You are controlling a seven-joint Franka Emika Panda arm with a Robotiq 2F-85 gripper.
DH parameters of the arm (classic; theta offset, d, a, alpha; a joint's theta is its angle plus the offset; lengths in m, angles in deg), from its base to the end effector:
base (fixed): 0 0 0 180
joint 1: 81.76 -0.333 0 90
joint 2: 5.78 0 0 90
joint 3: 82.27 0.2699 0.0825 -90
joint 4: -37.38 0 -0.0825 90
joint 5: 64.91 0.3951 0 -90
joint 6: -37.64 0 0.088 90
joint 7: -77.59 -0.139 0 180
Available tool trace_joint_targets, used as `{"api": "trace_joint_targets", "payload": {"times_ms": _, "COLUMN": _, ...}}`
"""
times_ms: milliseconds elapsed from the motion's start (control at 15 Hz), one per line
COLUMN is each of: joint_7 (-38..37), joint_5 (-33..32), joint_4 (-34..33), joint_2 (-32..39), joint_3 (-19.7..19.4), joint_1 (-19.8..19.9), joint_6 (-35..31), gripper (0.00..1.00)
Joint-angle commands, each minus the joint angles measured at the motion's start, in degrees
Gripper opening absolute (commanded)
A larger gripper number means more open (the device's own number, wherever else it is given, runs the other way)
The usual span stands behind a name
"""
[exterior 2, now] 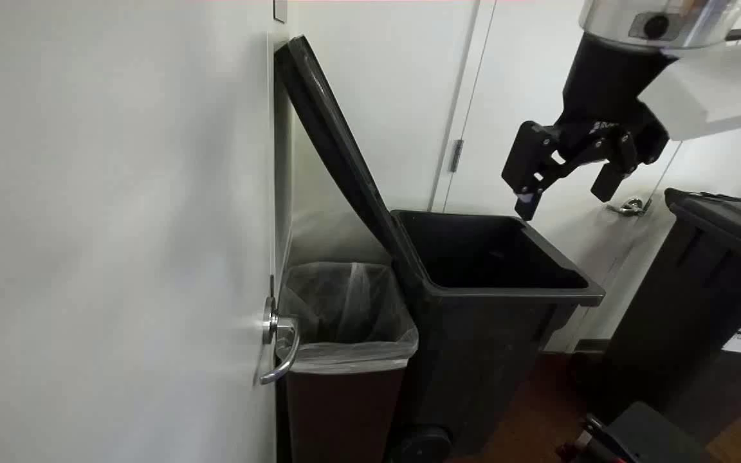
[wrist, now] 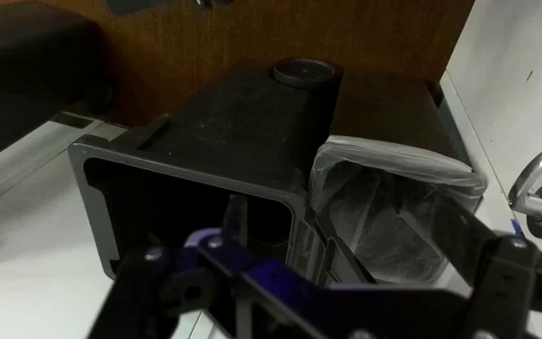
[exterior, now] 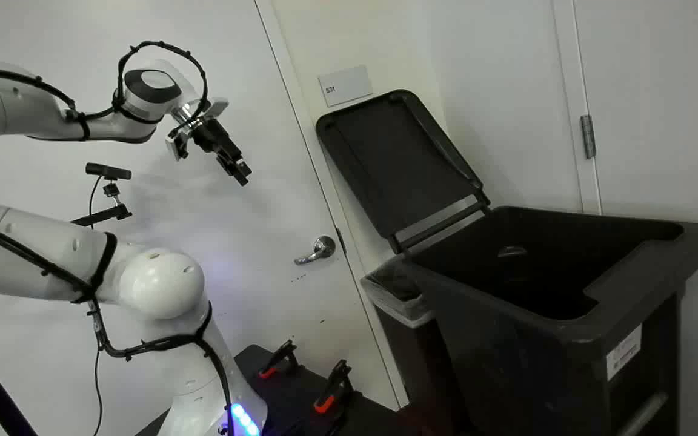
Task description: Close the bin
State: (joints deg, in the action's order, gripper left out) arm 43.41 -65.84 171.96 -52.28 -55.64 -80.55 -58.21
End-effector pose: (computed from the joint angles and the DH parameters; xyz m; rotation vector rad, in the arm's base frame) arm 0.3340 0.1720 0.5181 2.8206 -0.3845 0.3207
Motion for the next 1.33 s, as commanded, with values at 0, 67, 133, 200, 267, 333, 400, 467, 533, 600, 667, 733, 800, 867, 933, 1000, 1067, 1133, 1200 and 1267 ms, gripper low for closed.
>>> {"api": "trace_joint_targets", "payload": {"times_ms": 0, "joint_7": -0.98, "joint_5": -0.96, "joint_4": -0.16, "joint_2": 0.65, "joint_3": -0.97, "joint_1": -1.56, "joint_6": 0.15, "gripper": 1.00}}
{"api": "trace_joint_targets", "payload": {"times_ms": 67, "joint_7": -0.98, "joint_5": -0.96, "joint_4": -0.16, "joint_2": 0.66, "joint_3": -0.97, "joint_1": -1.56, "joint_6": 0.15, "gripper": 1.00}}
{"api": "trace_joint_targets", "payload": {"times_ms": 133, "joint_7": -0.98, "joint_5": -0.96, "joint_4": -0.16, "joint_2": 0.66, "joint_3": -0.97, "joint_1": -1.56, "joint_6": 0.15, "gripper": 1.00}}
{"api": "trace_joint_targets", "payload": {"times_ms": 200, "joint_7": -0.98, "joint_5": -0.96, "joint_4": -0.16, "joint_2": 0.66, "joint_3": -0.97, "joint_1": -1.56, "joint_6": 0.15, "gripper": 1.00}}
{"api": "trace_joint_targets", "payload": {"times_ms": 267, "joint_7": -0.98, "joint_5": -0.96, "joint_4": -0.16, "joint_2": 0.66, "joint_3": -0.97, "joint_1": -1.56, "joint_6": 0.15, "gripper": 1.00}}
{"api": "trace_joint_targets", "payload": {"times_ms": 333, "joint_7": -0.98, "joint_5": -0.96, "joint_4": -0.16, "joint_2": 0.66, "joint_3": -0.97, "joint_1": -1.56, "joint_6": 0.15, "gripper": 1.00}}
{"api": "trace_joint_targets", "payload": {"times_ms": 400, "joint_7": -0.67, "joint_5": -3.08, "joint_4": -0.37, "joint_2": 1.31, "joint_3": -0.09, "joint_1": -0.83, "joint_6": -1.72, "gripper": 1.00}}
{"api": "trace_joint_targets", "payload": {"times_ms": 467, "joint_7": 0.51, "joint_5": -4.63, "joint_4": -0.74, "joint_2": 2.06, "joint_3": -0.10, "joint_1": -0.85, "joint_6": -3.47, "gripper": 1.00}}
{"api": "trace_joint_targets", "payload": {"times_ms": 533, "joint_7": 1.55, "joint_5": -7.17, "joint_4": -1.47, "joint_2": 3.35, "joint_3": 0.09, "joint_1": -0.55, "joint_6": -6.27, "gripper": 1.00}}
{"api": "trace_joint_targets", "payload": {"times_ms": 600, "joint_7": 2.13, "joint_5": -10.50, "joint_4": -1.93, "joint_2": 4.30, "joint_3": 0.61, "joint_1": 0.01, "joint_6": -8.95, "gripper": 1.00}}
{"api": "trace_joint_targets", "payload": {"times_ms": 667, "joint_7": 3.30, "joint_5": -13.80, "joint_4": -2.85, "joint_2": 6.07, "joint_3": 0.83, "joint_1": 0.50, "joint_6": -11.73, "gripper": 1.00}}
{"api": "trace_joint_targets", "payload": {"times_ms": 733, "joint_7": 3.32, "joint_5": -17.09, "joint_4": -3.31, "joint_2": 7.62, "joint_3": 1.18, "joint_1": 1.01, "joint_6": -14.96, "gripper": 1.00}}
{"api": "trace_joint_targets", "payload": {"times_ms": 800, "joint_7": 3.48, "joint_5": -20.07, "joint_4": -3.44, "joint_2": 9.19, "joint_3": 1.17, "joint_1": 1.12, "joint_6": -19.14, "gripper": 1.00}}
{"api": "trace_joint_targets", "payload": {"times_ms": 867, "joint_7": 3.41, "joint_5": -22.83, "joint_4": -3.45, "joint_2": 10.88, "joint_3": 1.07, "joint_1": 1.13, "joint_6": -23.69, "gripper": 1.00}}
{"api": "trace_joint_targets", "payload": {"times_ms": 933, "joint_7": 3.24, "joint_5": -25.40, "joint_4": -3.43, "joint_2": 12.51, "joint_3": 0.94, "joint_1": 1.14, "joint_6": -28.29, "gripper": 1.00}}
{"api": "trace_joint_targets", "payload": {"times_ms": 1000, "joint_7": 2.76, "joint_5": -27.59, "joint_4": -3.70, "joint_2": 14.51, "joint_3": 0.94, "joint_1": 1.25, "joint_6": -32.93, "gripper": 1.00}}
{"api": "trace_joint_targets", "payload": {"times_ms": 1067, "joint_7": 1.71, "joint_5": -29.84, "joint_4": -4.33, "joint_2": 16.52, "joint_3": 1.43, "joint_1": 2.05, "joint_6": -36.17, "gripper": 1.00}}
{"api": "trace_joint_targets", "payload": {"times_ms": 1133, "joint_7": 0.78, "joint_5": -31.80, "joint_4": -5.16, "joint_2": 18.11, "joint_3": 2.03, "joint_1": 2.87, "joint_6": -37.69, "gripper": 1.00}}
{"api": "trace_joint_targets", "payload": {"times_ms": 1200, "joint_7": -0.38, "joint_5": -33.22, "joint_4": -6.38, "joint_2": 19.07, "joint_3": 2.84, "joint_1": 3.53, "joint_6": -36.37, "gripper": 1.00}}
{"api": "trace_joint_targets", "payload": {"times_ms": 1267, "joint_7": 0.88, "joint_5": -31.19, "joint_4": -2.90, "joint_2": 16.04, "joint_3": 0.29, "joint_1": 0.57, "joint_6": -36.12, "gripper": 1.00}}
